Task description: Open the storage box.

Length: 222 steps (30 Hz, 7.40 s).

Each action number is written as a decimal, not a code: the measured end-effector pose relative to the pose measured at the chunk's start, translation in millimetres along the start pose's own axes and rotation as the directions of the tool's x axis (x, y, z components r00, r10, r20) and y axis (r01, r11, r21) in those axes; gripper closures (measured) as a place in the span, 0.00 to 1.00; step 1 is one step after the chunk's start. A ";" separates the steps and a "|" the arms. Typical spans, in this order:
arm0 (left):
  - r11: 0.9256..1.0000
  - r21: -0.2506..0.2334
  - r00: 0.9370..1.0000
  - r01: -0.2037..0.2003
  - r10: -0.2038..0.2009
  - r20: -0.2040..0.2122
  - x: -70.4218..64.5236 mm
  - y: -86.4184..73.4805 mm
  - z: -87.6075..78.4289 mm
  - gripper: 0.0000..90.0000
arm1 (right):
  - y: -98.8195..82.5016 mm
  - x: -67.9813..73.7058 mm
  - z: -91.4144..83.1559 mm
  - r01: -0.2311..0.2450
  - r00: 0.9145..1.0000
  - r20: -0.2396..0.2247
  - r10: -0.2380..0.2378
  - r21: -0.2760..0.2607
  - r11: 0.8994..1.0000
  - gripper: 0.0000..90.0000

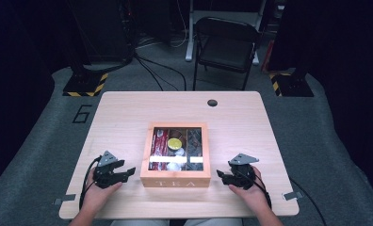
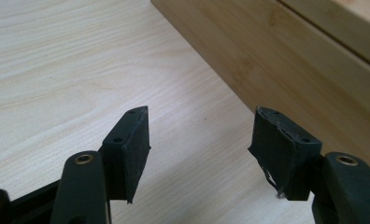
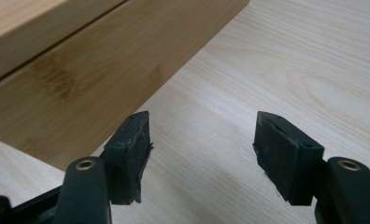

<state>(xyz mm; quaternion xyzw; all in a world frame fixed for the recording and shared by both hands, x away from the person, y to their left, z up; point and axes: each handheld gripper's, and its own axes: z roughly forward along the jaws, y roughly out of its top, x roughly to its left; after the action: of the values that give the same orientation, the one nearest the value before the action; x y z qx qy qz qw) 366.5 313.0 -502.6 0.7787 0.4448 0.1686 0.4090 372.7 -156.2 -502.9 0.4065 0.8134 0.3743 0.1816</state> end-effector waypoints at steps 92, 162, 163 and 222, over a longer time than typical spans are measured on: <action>0.994 -0.010 0.978 -0.112 0.112 0.176 -63.6 11.2 -24.6 0.67 | 17.6 55.3 -28.1 0.062 0.979 -0.191 -0.073 -0.059 0.996 0.65; 0.994 -0.107 0.985 -0.022 0.039 0.166 -45.9 107.1 -52.6 0.59 | 111.6 23.8 -68.3 0.003 0.974 -0.224 -0.034 -0.137 0.991 0.64; 0.994 -0.105 0.985 -0.017 0.035 0.170 -45.4 107.7 -52.7 0.59 | 112.6 23.4 -68.2 0.007 0.974 -0.222 -0.039 -0.141 0.990 0.64; 0.979 -0.192 0.988 -0.076 0.100 0.121 -29.8 170.8 -49.5 0.55 | 174.0 2.8 -57.0 -0.050 0.988 -0.153 0.021 -0.192 0.980 0.58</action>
<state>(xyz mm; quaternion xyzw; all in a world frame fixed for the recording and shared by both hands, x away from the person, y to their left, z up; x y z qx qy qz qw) 413.9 266.2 -335.0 0.7652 0.3645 0.1763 0.5005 428.3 -112.6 -334.0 0.3720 0.7768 0.4848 0.1522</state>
